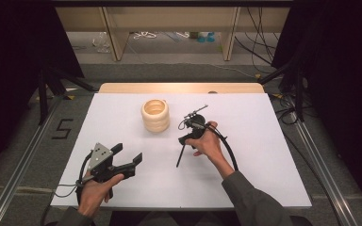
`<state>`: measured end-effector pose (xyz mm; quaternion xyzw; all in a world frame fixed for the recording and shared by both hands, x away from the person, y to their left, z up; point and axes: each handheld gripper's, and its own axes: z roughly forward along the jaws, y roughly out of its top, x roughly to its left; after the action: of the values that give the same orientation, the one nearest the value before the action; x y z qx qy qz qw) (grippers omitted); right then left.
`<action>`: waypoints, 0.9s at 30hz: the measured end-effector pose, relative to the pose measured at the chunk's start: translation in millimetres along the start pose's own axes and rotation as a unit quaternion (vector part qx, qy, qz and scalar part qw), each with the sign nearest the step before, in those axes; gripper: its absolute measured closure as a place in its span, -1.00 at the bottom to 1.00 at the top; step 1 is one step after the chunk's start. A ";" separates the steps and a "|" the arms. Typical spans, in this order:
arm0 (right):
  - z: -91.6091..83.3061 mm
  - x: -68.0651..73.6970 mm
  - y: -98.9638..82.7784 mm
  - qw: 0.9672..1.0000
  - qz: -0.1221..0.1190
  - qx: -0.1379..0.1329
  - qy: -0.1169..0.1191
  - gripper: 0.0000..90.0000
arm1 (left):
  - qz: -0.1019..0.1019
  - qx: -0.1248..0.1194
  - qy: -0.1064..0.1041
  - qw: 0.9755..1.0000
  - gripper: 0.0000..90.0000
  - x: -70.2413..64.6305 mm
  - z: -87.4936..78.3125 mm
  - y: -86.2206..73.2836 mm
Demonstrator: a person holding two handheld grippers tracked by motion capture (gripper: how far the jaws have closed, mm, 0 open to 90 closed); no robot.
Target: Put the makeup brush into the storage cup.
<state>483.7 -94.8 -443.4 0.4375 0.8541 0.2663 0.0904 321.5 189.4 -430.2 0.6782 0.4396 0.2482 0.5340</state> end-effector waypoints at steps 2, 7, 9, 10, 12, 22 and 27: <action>2.8 0.3 0.1 1.000 -0.002 0.004 0.001 -0.40 | 0.000 0.000 0.001 1.000 -0.61 0.1 0.1 0.0; 5.4 0.4 0.6 1.000 -0.002 0.015 0.000 -0.38 | 0.000 0.001 0.000 1.000 -0.61 0.2 0.0 -0.1; 6.4 1.6 0.9 1.000 0.001 0.018 0.001 -0.38 | -0.002 0.001 0.001 1.000 -0.61 0.2 0.1 -0.1; 7.0 1.6 1.2 1.000 -0.003 0.024 -0.001 -0.38 | -0.001 0.000 0.001 1.000 -0.61 0.3 0.0 0.2; 9.2 2.6 1.6 0.999 -0.002 0.031 -0.009 -0.38 | -0.001 0.000 0.002 1.000 -0.61 0.1 -0.5 0.4; 17.8 6.4 4.2 0.999 -0.005 0.053 -0.012 -0.36 | -0.001 0.001 0.000 1.000 -0.61 -0.1 -0.2 0.1; 20.5 9.9 5.6 0.998 -0.013 0.063 -0.017 -0.34 | -0.002 0.001 -0.001 1.000 -0.61 -0.2 0.0 0.1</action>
<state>489.6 -76.5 -456.8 0.4360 0.8729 0.2034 0.0809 321.4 189.2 -430.1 0.6780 0.4405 0.2461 0.5345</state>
